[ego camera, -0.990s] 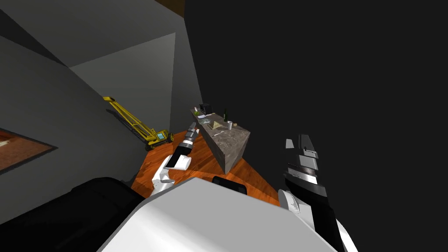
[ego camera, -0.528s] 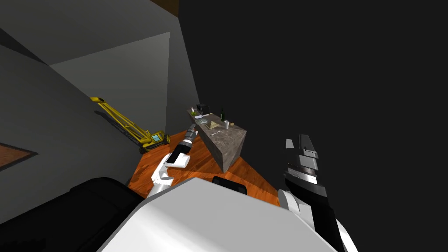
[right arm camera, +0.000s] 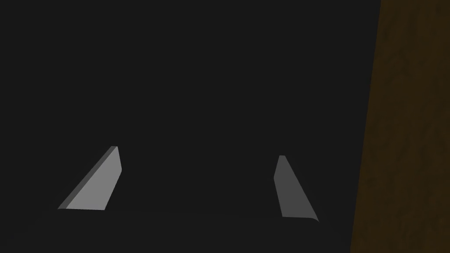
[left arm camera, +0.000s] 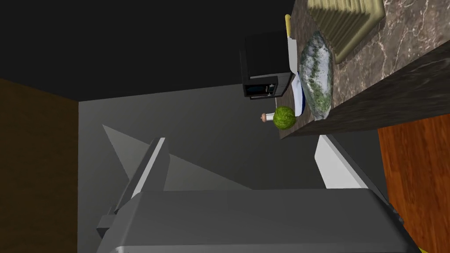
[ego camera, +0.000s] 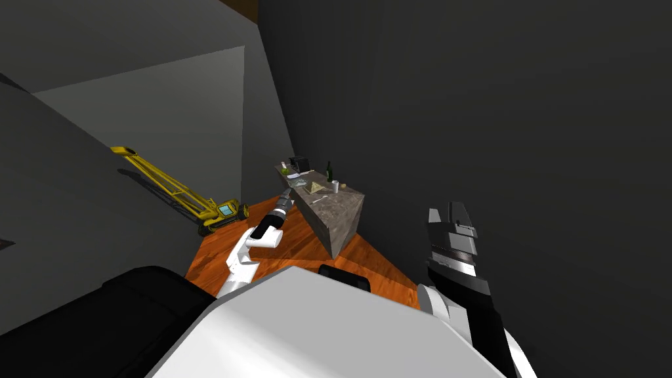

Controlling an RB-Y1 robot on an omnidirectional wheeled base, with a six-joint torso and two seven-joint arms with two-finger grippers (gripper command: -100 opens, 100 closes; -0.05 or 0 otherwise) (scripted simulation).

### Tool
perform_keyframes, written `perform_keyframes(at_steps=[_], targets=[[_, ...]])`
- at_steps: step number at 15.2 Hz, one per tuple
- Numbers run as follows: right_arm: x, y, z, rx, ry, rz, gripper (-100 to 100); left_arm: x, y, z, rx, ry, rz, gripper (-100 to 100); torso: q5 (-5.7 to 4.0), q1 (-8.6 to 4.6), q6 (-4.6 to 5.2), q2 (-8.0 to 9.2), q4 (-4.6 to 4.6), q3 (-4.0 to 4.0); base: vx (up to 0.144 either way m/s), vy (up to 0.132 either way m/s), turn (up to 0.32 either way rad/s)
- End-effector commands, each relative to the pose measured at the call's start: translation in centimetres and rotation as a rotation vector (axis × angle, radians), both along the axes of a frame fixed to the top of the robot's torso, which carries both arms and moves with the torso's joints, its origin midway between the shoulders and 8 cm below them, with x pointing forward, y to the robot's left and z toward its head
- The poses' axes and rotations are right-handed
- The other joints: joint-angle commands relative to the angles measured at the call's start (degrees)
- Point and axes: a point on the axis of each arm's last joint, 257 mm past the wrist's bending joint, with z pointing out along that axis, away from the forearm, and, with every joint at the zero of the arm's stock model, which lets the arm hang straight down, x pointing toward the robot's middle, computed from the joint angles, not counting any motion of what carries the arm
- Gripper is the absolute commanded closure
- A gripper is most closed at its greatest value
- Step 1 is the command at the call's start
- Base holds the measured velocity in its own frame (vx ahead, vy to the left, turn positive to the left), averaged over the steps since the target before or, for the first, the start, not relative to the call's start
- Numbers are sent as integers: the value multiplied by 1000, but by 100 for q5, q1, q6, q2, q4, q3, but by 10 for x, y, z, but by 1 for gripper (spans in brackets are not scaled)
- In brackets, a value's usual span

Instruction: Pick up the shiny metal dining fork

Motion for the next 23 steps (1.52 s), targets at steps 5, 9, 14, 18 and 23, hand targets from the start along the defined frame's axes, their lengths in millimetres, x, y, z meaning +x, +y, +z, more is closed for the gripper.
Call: perform_keyframes(at_steps=[5,9,14,18,23], targets=[[0,0,0,0,0,0,0,0,25,-26,-50,95,58,-100,0,1,-2,-2,-1,-1,-4,-35,-73],[0,0,0,0,0,0,0,-1,42,-41,-86,151,100,-100,0,0,-2,-5,-1,-3,5,-35,-76],[0,0,0,0,0,0,0,-6,74,-63,-152,228,178,-100,1,5,-3,-7,-2,-4,12,-32,-82],[0,0,0,0,0,0,0,-11,90,-78,-192,280,226,-100,1,6,-3,-8,-2,-5,18,-31,-82],[0,0,0,0,0,0,0,-20,107,-95,-238,343,282,-100,1,5,1,-14,-3,-8,30,-28,-92]])
